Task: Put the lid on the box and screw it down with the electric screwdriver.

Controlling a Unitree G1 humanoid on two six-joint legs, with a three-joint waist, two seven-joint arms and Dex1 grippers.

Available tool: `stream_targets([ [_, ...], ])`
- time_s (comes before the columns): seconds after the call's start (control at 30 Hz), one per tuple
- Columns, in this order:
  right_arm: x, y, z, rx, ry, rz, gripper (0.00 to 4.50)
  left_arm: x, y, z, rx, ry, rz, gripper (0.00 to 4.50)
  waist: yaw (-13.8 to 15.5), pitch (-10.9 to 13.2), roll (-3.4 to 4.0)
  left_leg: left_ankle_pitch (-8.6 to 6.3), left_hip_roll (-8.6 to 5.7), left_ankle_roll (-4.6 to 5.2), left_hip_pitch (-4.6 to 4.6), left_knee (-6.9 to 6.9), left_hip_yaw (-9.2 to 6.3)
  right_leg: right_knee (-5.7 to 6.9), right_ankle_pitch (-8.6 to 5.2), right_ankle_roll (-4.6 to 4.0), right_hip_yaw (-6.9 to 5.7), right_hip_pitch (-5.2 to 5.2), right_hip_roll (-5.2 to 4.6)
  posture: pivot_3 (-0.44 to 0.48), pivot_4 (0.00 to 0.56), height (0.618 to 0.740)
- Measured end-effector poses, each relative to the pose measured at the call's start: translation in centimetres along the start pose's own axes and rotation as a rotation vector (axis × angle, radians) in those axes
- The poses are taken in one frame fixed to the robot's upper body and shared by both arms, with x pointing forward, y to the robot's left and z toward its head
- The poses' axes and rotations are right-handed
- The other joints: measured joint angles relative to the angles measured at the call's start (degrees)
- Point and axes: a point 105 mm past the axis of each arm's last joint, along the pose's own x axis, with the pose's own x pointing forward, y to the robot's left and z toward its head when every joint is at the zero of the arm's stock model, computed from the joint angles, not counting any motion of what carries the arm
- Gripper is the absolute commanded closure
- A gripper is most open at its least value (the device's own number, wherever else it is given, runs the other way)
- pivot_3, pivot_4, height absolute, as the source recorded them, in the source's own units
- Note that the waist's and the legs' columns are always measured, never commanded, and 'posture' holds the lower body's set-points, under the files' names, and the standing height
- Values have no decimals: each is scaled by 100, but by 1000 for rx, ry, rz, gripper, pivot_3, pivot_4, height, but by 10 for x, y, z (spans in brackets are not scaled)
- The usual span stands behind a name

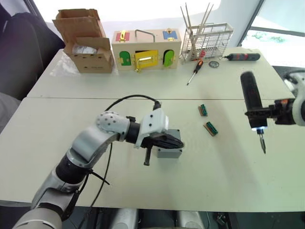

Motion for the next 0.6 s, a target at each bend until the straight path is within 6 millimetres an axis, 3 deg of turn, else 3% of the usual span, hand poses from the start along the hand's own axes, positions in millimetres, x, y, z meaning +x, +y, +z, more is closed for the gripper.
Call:
stream_targets([
  [0.2, 28, -10, -33, 152, 211, 35, 2594, 11, -6, -9, -13, -1, 5, 4500, -3, 4, -1, 1, 0, -2, 0, 4, 3, 2, 0, 0, 3, -2, 0, 0, 150, 730],
  [0.6, 59, -32, -37, 211, 255, -55, 2594, 5, -3, -18, -77, 53, 84, 4500, 13, 9, 5, 8, -2, -14, 0, 8, 2, 7, 0, 1, 3, -1, 1, 0, 150, 730],
])
